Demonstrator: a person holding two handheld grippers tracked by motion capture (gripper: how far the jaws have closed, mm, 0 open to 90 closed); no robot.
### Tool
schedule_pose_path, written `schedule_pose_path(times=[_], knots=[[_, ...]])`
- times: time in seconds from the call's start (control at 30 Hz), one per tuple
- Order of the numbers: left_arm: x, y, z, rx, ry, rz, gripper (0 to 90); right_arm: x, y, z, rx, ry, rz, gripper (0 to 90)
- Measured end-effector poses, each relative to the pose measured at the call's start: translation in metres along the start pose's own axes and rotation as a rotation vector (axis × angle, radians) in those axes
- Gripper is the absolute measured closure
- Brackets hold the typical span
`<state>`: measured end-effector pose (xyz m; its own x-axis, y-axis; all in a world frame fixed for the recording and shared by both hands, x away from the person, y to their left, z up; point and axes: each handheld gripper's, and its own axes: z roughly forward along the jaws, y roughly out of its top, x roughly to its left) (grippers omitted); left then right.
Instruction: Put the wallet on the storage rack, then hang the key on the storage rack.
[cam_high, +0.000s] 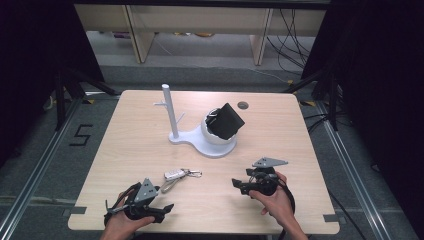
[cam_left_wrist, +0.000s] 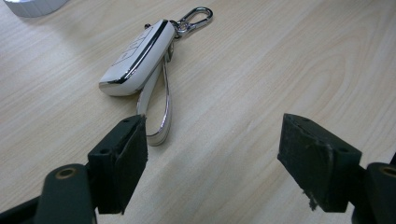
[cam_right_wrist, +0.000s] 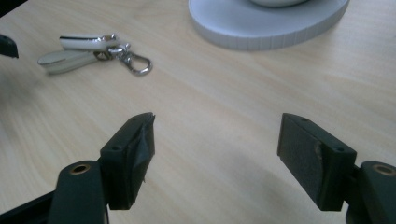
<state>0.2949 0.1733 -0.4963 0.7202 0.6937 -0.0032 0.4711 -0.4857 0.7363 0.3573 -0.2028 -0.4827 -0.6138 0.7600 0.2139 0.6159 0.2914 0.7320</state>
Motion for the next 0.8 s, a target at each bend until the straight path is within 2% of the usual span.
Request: schedule_pose_path(times=[0.13,0.27,0.3,0.33,0.4,0.43,0.47,0.5,0.53,0.57,0.63,0.67,0.73,0.77,0.8], knots=[[0.0,0.0,0.0,-0.002,-0.001,0.0,23.5,0.004,-0.009,-0.003,0.023,0.019,0.015,27.4],[0.0,0.0,0.0,-0.003,0.001,-0.001,23.5,0.005,-0.013,-0.005,0.029,0.025,0.005,26.3],[0.0,0.0,-0.001,-0.005,0.0,-0.002,23.5,0.007,-0.016,-0.005,0.028,0.032,0.018,26.2],[-0.001,0.0,-0.001,-0.007,-0.005,-0.005,23.5,0.011,-0.019,-0.006,0.047,0.027,0.017,25.9],[-0.001,0.0,-0.001,-0.008,-0.005,-0.008,23.5,0.012,-0.021,-0.007,0.05,0.021,0.002,25.7],[0.0,0.0,-0.001,-0.005,-0.011,0.02,23.5,0.014,-0.022,-0.007,0.053,0.023,0.019,25.7],[0.0,0.0,-0.001,0.0,-0.01,0.012,23.5,0.013,-0.022,-0.007,0.057,0.035,0.003,25.5],[0.0,0.0,-0.001,-0.004,-0.01,0.007,23.4,0.013,-0.022,-0.008,0.059,0.026,-0.001,25.3],[0.0,0.0,0.0,-0.006,-0.009,0.008,23.4,0.015,-0.023,-0.008,0.07,0.027,0.021,25.0],[0.001,0.0,0.0,-0.012,-0.01,0.009,23.4,0.014,-0.023,-0.008,0.065,0.028,0.004,25.0],[0.0,0.0,0.0,-0.008,-0.009,0.002,23.3,0.015,-0.024,-0.008,0.064,0.026,0.018,25.1],[0.002,0.002,-0.001,-0.006,-0.008,0.035,23.3,0.014,-0.025,-0.007,0.063,0.048,0.014,25.1],[0.001,0.002,0.0,-0.02,-0.007,0.021,23.2,0.014,-0.025,-0.008,0.059,0.039,0.01,25.1],[0.0,0.003,0.001,-0.029,-0.006,0.012,23.2,0.012,-0.024,-0.009,0.051,0.028,-0.018,25.1],[0.001,0.004,-0.001,-0.014,0.003,0.034,23.2,0.012,-0.024,-0.009,0.051,0.028,-0.018,25.1]])
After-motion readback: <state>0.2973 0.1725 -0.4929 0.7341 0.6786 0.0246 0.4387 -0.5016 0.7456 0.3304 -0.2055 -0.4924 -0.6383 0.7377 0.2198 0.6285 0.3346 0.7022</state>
